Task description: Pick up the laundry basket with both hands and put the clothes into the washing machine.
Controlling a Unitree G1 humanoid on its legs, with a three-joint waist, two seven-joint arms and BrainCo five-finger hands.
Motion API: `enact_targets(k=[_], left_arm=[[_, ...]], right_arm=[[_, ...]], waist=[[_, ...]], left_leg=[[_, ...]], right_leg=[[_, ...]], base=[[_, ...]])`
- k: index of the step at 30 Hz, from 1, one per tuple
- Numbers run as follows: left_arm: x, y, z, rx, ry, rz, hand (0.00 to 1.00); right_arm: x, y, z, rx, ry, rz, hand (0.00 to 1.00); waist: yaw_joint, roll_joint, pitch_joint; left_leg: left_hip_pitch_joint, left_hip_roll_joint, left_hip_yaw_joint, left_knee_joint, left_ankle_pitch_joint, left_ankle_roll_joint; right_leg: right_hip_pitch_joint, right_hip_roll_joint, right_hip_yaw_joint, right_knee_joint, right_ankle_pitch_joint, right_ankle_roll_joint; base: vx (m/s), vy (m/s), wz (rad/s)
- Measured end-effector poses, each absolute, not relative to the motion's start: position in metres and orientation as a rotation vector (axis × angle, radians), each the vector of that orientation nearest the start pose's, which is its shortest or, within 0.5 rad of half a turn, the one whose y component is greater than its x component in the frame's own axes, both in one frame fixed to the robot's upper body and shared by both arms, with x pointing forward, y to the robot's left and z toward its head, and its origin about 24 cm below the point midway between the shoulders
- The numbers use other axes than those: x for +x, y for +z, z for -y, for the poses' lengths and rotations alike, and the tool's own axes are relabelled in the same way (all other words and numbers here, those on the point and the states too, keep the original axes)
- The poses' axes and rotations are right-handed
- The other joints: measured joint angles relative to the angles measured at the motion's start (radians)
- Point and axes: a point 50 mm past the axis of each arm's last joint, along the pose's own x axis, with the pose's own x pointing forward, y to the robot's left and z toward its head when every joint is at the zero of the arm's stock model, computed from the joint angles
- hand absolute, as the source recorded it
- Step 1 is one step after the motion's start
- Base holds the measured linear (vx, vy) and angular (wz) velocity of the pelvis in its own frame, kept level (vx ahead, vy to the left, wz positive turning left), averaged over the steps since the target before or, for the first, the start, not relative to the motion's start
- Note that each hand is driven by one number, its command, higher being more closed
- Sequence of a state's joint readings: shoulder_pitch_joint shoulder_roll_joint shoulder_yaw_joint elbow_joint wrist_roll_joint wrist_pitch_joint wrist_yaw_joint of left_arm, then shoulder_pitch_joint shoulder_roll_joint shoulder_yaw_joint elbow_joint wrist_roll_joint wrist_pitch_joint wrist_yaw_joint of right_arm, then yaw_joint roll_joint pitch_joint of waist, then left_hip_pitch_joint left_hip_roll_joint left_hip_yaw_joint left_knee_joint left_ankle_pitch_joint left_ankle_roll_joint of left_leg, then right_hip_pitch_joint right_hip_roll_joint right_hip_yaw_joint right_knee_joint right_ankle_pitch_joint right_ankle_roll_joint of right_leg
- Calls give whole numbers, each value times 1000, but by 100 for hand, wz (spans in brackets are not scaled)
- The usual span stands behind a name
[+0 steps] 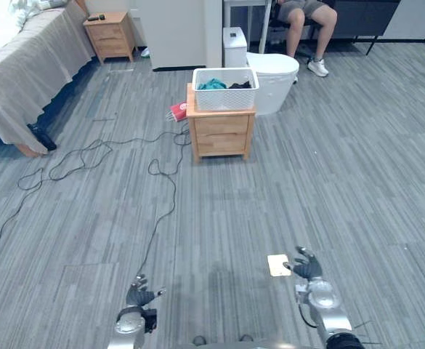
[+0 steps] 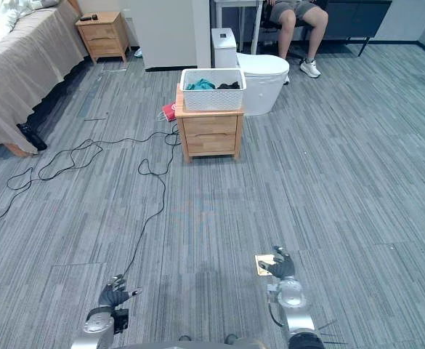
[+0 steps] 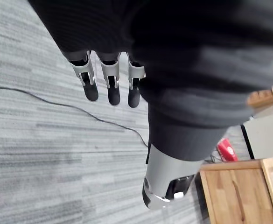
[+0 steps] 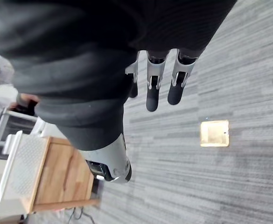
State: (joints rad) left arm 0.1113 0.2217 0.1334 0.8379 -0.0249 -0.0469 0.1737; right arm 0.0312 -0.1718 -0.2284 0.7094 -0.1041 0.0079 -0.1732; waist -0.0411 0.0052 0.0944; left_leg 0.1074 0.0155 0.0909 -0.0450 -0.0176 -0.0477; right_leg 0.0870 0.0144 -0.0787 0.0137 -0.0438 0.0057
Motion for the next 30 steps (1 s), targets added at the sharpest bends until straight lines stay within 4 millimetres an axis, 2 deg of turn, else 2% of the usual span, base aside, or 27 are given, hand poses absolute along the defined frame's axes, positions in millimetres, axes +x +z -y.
enact_targets(k=[4, 7, 16, 20, 21, 24, 26, 27, 28, 29, 30], left_arm=[[109, -128, -269, 199, 448, -914, 0], [106, -130, -269, 189, 436, -932, 0], [104, -131, -271, 144, 481, -930, 0], [106, -131, -268, 109, 492, -922, 0], [107, -131, -267, 106, 491, -918, 0], [112, -128, -267, 100, 493, -892, 0], [116, -125, -267, 94, 493, -867, 0], [120, -122, -266, 87, 493, -842, 0], [123, -120, -266, 84, 492, -827, 0], [127, -117, -265, 78, 494, -807, 0], [128, -116, -265, 76, 493, -799, 0]], right_arm=[[145, -110, 274, -161, -521, -805, 0], [135, -113, 278, -107, -568, -826, 0], [128, -119, 278, -5, -641, -846, 0], [135, -117, 277, 0, -639, -831, 0], [138, -116, 276, 2, -643, -824, 0], [144, -115, 273, 14, -652, -811, 0], [147, -114, 272, 15, -664, -804, 0], [147, -114, 273, 17, -670, -804, 0], [146, -114, 273, 17, -672, -805, 0], [140, -117, 272, 16, -674, -825, 0], [139, -119, 268, 18, -661, -835, 0]], waist=[[-2, -1, -1], [-2, -1, -1], [-1, -3, -1], [0, -5, 0], [0, -7, 2], [6, -17, 16], [22, -15, 21], [25, -14, 26], [25, -14, 29], [24, -14, 41], [25, -10, 52]], left_leg=[[3, 0, 0, -17, 8, 6], [1, -1, -2, -29, 17, 15], [-10, -3, -3, -47, 24, 18], [-36, -3, 1, -47, 23, 19], [-54, -3, 3, -35, 15, 29], [-112, -2, 17, 47, -36, 41], [-166, 1, 36, 130, -99, 54], [-195, 0, 50, 190, -146, 63], [-206, -1, 53, 222, -170, 69], [-216, -3, 46, 262, -217, 81], [-203, -4, 36, 279, -239, 99]], right_leg=[[-3, 2, 0, -4, 3, -4], [-4, 2, -1, -14, 9, -12], [-12, 4, -3, -34, 12, -12], [-39, 4, -3, -35, 12, -12], [-52, 3, -1, -33, 11, -11], [-85, -1, 10, -14, 2, 2], [-132, -8, 23, 52, -44, 29], [-176, -21, 23, 141, -102, 46], [-195, -30, 20, 198, -131, 64], [-245, -44, 9, 337, -167, 91], [-334, -58, -6, 546, -164, 97]], base=[[-26, -11, 0], [-32, -12, 3], [-1, -1, 0], [5, -1, -1], [30, 3, -6], [41, 11, -13], [49, 31, -16], [47, 40, 3], [88, 61, 8], [132, 115, 5], [161, 123, 5]])
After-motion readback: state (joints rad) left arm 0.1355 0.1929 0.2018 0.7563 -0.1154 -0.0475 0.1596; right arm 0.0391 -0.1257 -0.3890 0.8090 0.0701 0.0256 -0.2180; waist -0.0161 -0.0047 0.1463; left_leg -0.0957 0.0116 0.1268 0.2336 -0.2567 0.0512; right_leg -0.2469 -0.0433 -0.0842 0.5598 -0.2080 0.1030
